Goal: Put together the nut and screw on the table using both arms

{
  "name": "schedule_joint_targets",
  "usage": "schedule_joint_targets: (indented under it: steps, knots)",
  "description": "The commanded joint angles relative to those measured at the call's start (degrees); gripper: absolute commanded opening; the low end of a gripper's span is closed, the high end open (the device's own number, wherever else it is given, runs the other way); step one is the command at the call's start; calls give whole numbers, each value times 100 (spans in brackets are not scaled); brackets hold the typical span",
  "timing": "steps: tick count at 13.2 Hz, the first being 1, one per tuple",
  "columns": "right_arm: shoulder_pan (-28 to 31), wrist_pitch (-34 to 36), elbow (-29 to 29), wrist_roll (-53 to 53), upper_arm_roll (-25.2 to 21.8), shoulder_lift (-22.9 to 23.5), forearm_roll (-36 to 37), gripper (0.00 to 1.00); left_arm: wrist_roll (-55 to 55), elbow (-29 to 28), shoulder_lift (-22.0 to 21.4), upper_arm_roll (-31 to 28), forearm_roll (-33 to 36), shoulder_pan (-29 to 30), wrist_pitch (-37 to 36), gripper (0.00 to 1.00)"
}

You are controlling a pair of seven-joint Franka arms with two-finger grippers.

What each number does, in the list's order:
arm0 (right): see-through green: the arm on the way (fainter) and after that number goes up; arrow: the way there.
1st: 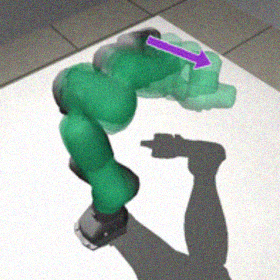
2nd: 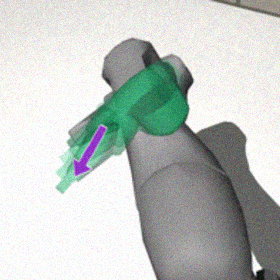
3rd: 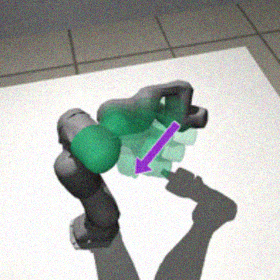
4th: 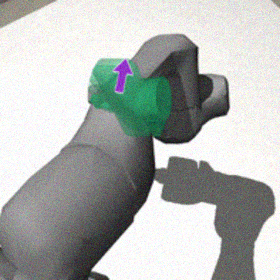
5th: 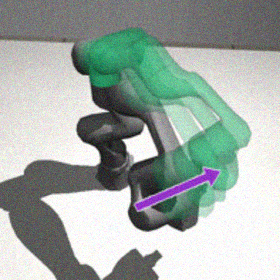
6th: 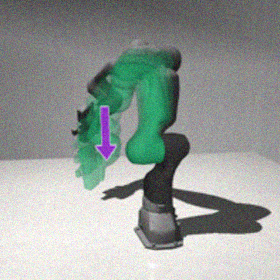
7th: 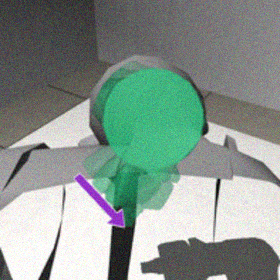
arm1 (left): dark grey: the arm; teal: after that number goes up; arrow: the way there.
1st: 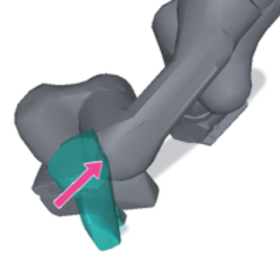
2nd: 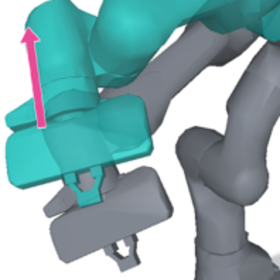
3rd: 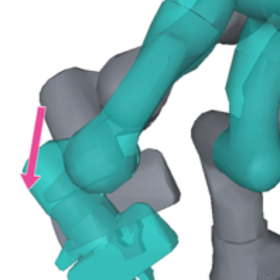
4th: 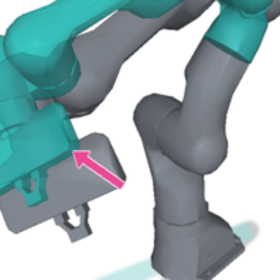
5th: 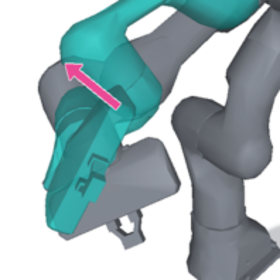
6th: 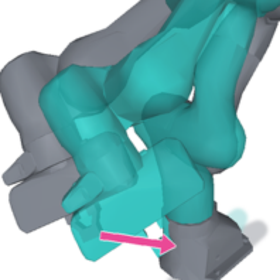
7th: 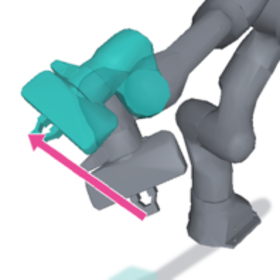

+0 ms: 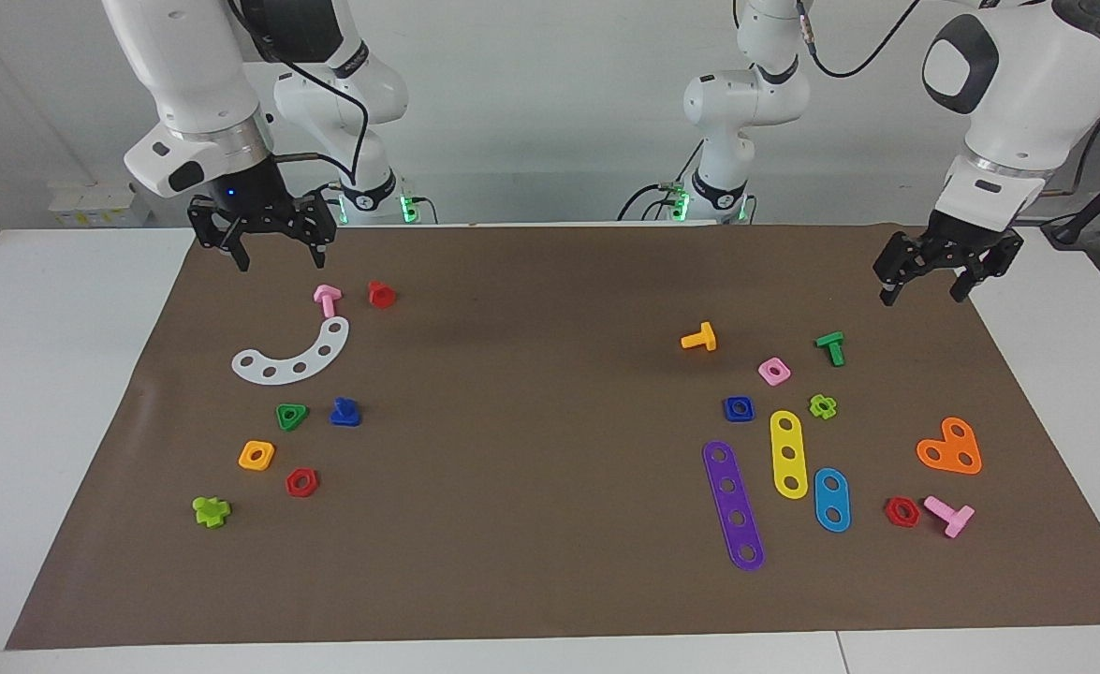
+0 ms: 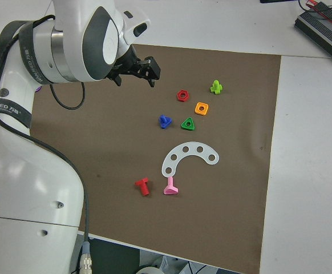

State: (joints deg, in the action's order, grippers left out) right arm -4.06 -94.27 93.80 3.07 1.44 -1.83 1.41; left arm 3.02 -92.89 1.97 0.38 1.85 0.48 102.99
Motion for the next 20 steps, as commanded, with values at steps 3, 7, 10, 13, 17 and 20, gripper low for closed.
schedule_joint_targets:
  steps: [3,7,10,13,17,20]
  knots:
    - [107,84,42,-175,6,-116,-34,100,-29,-133,-136,-3,131,22,124,100]
    - [81,84,68,-175,-3,-134,-35,100,-64,-2,-92,-3,131,13,169,100]
    - [98,-30,77,-149,-12,-125,-35,100,-38,-45,-110,-3,131,31,159,100]
    - [107,-74,103,-166,-12,-72,-35,99,-38,-46,-110,-3,131,110,133,100]
    - [107,-557,471,-149,-21,-72,-35,95,-38,-45,-110,-3,131,127,160,100]
    - [107,-1048,875,-148,-12,15,-35,95,-29,-45,-110,-3,123,163,177,100]
